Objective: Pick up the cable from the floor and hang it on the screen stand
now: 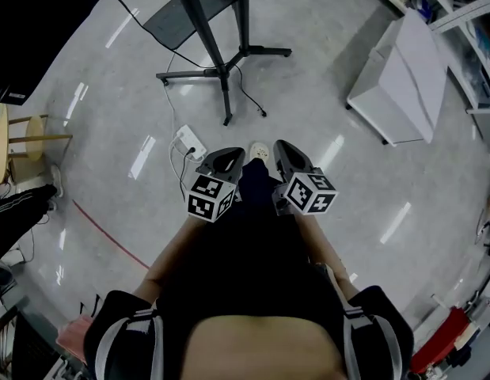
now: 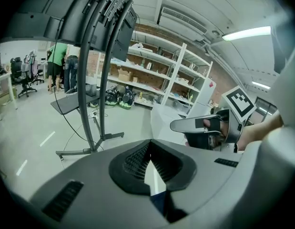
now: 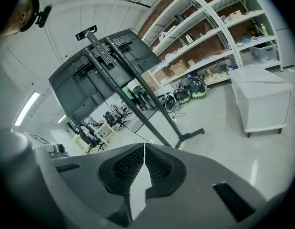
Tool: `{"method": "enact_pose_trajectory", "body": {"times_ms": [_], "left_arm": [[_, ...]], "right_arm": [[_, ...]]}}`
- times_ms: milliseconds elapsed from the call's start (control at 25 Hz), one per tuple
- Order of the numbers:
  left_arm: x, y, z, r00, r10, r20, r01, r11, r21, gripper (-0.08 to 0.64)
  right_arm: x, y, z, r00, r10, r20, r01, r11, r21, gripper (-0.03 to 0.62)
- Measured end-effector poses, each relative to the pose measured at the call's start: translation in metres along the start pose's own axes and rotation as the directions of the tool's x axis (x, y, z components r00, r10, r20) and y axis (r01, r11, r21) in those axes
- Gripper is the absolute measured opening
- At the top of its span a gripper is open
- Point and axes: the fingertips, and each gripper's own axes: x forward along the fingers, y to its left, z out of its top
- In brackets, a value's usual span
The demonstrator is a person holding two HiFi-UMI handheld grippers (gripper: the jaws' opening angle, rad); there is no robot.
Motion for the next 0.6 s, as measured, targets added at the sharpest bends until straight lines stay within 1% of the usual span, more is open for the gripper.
{"method": "enact_pose_trajectory", "body": {"times_ms": [160, 320, 480, 600], "left_arm": [[0.031, 0.018, 0.033, 1.000, 0.006, 0.017, -0.006, 1.000, -0.006, 0.008], [0.056, 0.033, 0.058, 1.000, 0.009, 0.025, -0.009, 1.000, -0.004, 0.008], [0.079, 0.047, 0.071, 1.000, 0.010, 0.008, -0.010, 1.000, 0.001, 0.008], [0.094, 0.061, 0.076, 1.000, 0.006, -0.017, -0.006, 1.000, -0.003, 0.008]], "right_arm": [[0.022, -0.018, 0.027, 1.000, -0.003, 0.003, 0.003, 1.000, 0.011, 0.025], [0.041, -0.031, 0.058, 1.000, -0.004, 0.003, 0.004, 1.000, -0.004, 0.025], [0.060, -0.044, 0.081, 1.000, 0.016, -0.004, -0.016, 1.000, -0.012, 0.025], [0.080, -0.055, 0.090, 0.999, 0.020, -0.041, -0.022, 0.999, -0.043, 0.025]]}}
